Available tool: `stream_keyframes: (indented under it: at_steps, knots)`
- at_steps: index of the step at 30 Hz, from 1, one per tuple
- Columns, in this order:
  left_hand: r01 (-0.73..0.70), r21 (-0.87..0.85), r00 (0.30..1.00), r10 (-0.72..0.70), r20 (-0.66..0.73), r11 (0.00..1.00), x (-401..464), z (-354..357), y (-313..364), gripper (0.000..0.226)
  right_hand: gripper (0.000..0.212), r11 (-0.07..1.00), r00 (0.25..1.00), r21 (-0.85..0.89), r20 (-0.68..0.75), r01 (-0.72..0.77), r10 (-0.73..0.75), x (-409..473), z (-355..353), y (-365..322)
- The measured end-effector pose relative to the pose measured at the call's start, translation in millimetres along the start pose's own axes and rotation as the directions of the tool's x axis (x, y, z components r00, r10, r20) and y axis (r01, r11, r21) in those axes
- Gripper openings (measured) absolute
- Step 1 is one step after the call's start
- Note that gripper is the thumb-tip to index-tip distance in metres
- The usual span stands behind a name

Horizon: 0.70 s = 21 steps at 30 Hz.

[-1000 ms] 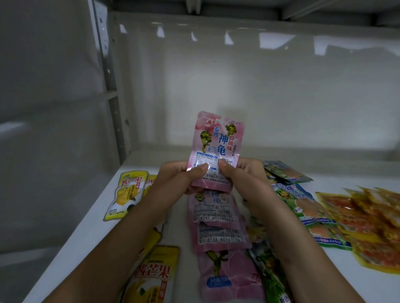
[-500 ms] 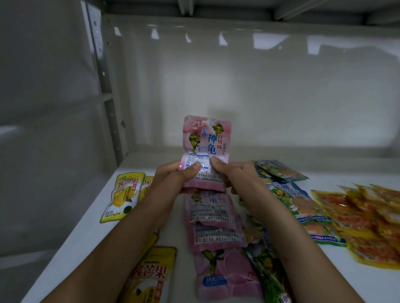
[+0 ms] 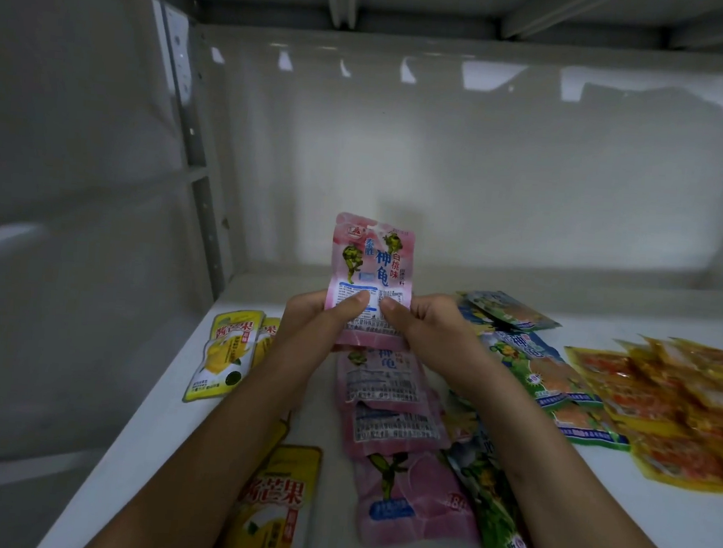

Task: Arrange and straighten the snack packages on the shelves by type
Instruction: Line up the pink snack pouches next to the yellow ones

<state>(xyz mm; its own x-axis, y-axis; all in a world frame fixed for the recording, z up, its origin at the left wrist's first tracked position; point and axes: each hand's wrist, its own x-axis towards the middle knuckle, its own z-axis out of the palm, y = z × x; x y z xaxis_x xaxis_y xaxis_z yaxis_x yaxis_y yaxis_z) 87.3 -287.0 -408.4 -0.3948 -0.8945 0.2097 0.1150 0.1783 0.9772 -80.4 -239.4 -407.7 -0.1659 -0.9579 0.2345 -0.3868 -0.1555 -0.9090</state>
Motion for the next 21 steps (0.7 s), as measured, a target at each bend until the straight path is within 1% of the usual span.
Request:
stream_keyframes:
  at_steps: [2, 4, 6, 10, 15, 18, 21]
  knots:
    - [0.018, -0.054, 1.000, -0.018, -0.001, 0.998, 0.2, -4.3, -0.7, 0.022, 0.052, 1.000, 1.000, 0.011, -0.015, -0.009, 0.009, -0.8, 2.6, -4.9]
    - [0.051, -0.115, 0.999, -0.050, 0.019, 0.992, -0.2, -7.8, 0.6, 0.023, 0.058, 0.997, 0.998, 0.049, -0.016, -0.055, 0.056, -0.8, 4.9, -10.4]
    - [0.064, -0.123, 0.997, -0.058, 0.051, 0.990, 1.3, -10.0, 0.5, 0.024, 0.063, 0.990, 0.991, 0.056, -0.034, -0.129, 0.131, 1.7, 4.5, -11.5]
    - [0.113, -0.122, 0.992, -0.105, 0.074, 0.986, 3.4, -10.4, -1.9, 0.025, 0.064, 0.988, 0.989, 0.060, -0.023, -0.143, 0.144, 2.4, 5.1, -6.2]
    - [0.121, -0.151, 0.992, -0.125, -0.022, 0.981, 11.5, -15.0, -12.8, 0.017, 0.060, 0.978, 0.984, 0.123, -0.035, -0.171, 0.176, 4.2, 4.9, -6.8]
    - [0.141, -0.136, 0.989, -0.146, -0.030, 0.981, 14.8, -17.1, -15.4, 0.017, 0.047, 0.986, 0.991, 0.112, -0.036, -0.122, 0.127, 5.1, 4.9, -6.0]
    - [0.162, -0.051, 0.985, -0.165, -0.060, 0.986, 13.5, -19.1, -12.9, 0.015, 0.056, 0.997, 0.999, 0.069, 0.004, -0.038, 0.038, 2.1, 8.3, -1.8]
